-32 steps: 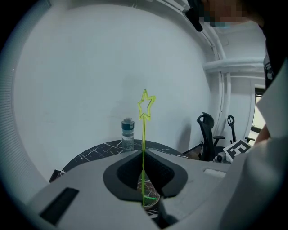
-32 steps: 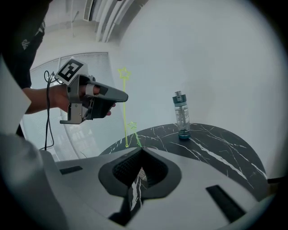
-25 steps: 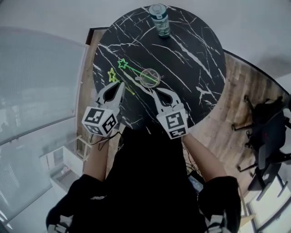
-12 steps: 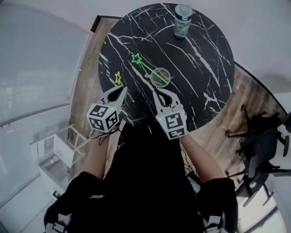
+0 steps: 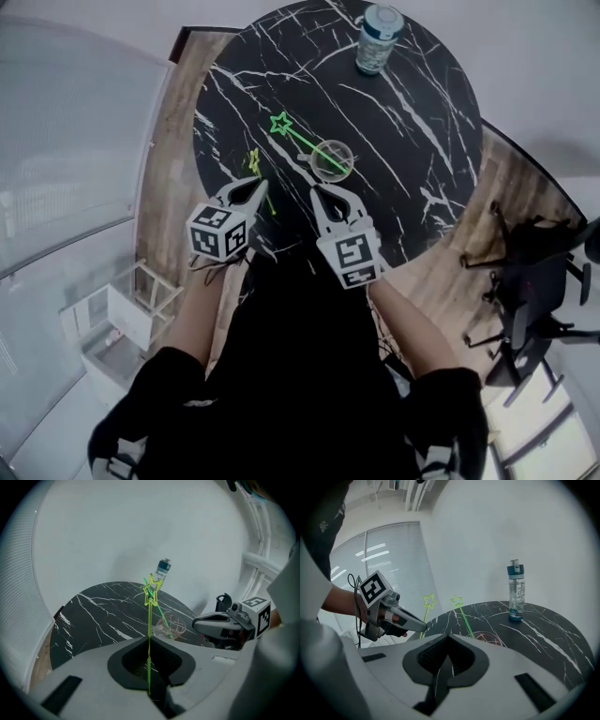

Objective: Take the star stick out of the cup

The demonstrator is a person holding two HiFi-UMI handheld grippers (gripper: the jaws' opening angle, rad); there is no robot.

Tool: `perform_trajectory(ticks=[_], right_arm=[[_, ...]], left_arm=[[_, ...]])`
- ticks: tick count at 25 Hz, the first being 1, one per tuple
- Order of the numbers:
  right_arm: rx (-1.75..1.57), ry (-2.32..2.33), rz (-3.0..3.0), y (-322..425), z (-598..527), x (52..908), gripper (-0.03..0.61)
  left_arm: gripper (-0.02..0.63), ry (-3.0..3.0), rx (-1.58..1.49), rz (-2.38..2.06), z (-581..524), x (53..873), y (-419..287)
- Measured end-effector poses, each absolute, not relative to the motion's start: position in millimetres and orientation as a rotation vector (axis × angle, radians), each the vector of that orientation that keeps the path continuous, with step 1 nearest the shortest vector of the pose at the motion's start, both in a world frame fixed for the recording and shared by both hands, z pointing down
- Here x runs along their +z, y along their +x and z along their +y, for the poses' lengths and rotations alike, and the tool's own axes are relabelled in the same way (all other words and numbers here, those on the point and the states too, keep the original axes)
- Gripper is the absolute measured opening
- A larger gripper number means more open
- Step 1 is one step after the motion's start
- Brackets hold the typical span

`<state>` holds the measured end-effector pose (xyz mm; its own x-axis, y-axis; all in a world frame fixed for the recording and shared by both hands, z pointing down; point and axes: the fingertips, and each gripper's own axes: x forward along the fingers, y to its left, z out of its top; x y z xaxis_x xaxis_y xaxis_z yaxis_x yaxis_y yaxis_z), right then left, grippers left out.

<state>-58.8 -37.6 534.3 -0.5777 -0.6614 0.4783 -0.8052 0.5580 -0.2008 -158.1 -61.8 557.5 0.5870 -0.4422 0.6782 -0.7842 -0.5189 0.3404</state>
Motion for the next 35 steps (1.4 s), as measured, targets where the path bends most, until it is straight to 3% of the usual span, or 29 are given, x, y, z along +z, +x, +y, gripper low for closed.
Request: perform_trajectory(ticks=[35], right_arm=[[0.665, 1.330, -2.334, -37.6, -43.8, 553.0, -0.005]], left_arm=[[0.009, 2.046, 0.903, -0.836, -68.6, 655.0, -143.8]])
